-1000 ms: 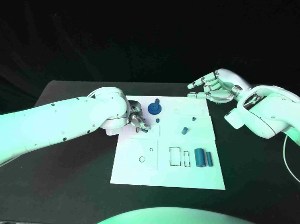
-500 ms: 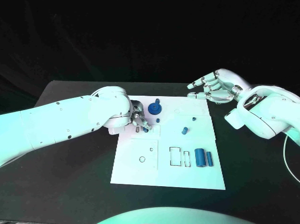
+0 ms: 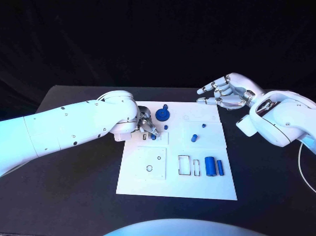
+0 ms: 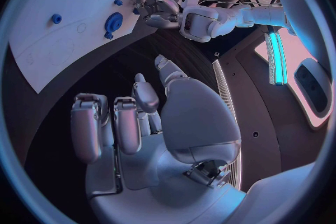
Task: Assemble the parts on the task board
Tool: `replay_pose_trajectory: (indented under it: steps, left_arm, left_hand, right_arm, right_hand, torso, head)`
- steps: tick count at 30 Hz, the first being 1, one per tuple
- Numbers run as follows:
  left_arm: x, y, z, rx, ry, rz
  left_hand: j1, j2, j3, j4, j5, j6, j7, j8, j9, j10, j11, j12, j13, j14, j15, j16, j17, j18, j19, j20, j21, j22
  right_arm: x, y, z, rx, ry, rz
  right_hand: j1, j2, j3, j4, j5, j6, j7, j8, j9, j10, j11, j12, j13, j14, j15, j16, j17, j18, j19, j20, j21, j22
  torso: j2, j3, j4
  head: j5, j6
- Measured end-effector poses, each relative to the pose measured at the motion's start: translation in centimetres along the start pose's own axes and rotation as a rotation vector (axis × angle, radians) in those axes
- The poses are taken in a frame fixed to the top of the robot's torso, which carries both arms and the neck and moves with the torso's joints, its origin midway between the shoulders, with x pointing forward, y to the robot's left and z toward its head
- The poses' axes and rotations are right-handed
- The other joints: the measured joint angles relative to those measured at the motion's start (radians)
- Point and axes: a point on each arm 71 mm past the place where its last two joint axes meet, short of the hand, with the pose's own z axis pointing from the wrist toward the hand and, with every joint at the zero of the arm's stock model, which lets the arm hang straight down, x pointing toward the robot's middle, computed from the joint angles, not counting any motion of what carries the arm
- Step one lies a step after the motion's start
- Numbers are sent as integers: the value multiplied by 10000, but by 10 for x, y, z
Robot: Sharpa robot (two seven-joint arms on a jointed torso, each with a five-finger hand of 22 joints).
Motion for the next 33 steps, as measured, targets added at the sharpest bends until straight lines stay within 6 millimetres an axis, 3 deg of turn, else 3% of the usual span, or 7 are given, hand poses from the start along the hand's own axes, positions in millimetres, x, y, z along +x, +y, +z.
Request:
replay_pose_trajectory:
  steps: [9, 14, 19, 28, 33]
  left_arm:
    - [1, 1, 1, -16, 38, -2]
    - [1, 2, 0, 6, 19, -23]
    - [2, 5, -4, 38, 0, -69]
    - [-13, 6, -20, 312, -432, -270]
    - [-36, 8, -35, 388, -905, -322]
  left_hand:
    - [-692, -82, -1837, 645, -51, 163, -29, 1, 103, 34, -33, 42, 71, -38, -38, 0, -1, 0, 0, 0, 89, -1]
    - [-687, -77, -2686, 867, -390, 161, -30, -20, 151, 34, -33, 42, 89, -38, -37, 0, -1, 1, 37, -37, 89, -1]
    - [-516, 93, -3164, 1017, -467, 160, -30, -31, 186, 68, -67, 42, 94, -37, -37, 0, -2, 1, 37, -37, 89, -1]
    - [-423, 187, -3561, 1167, -516, 160, -30, -31, 223, 68, -67, 42, 88, -38, -37, 0, -2, 1, 37, -37, 89, -1]
    - [-20, 265, -4068, 1254, -516, -222, 94, -233, 228, -304, 50, -547, -532, -38, -37, 0, -3, 0, 37, -37, -183, -1]
  right_arm:
    - [0, 0, 0, -3, -2, 15]
    - [0, 0, -1, 1, -7, 19]
    - [-1, 0, -1, 6, -12, 22]
    - [-1, -1, -1, 28, -30, 27]
    - [-2, -2, -1, 45, -43, 28]
  right_hand:
    - [0, 0, -55, 55, 0, 0, 0, 0, -1, -66, 7, -48, -23, 0, 0, -38, -1, 0, 0, 0, -3, -1]
    - [0, 0, -55, 55, 0, 0, 0, 0, -1, -66, 7, -48, -23, 0, 0, -38, -2, 0, 0, 0, -3, -2]
    - [-52, 52, -86, 86, 0, 0, 0, 0, -2, -65, 7, -48, -37, 0, 0, -38, -3, -1, 0, 0, -3, -2]
    - [-52, 52, -86, 86, 0, 0, 0, 0, -3, -65, 7, -48, -37, 0, 0, -38, -3, -1, 0, 0, -3, -3]
    - [-52, 52, -84, 84, 0, 0, 0, 0, -3, -65, 7, -48, -37, 0, 0, -38, -4, -1, 0, 0, -3, -4]
  torso:
    - [-2, -2, 2]
    - [-3, -5, 2]
    - [-3, -8, 0]
    - [-10, -9, 2]
    - [-3, -9, -1]
  head:
    - [-10, 9]
    - [-16, 32]
    - [-35, 36]
    - [-49, 82]
    - [-59, 102]
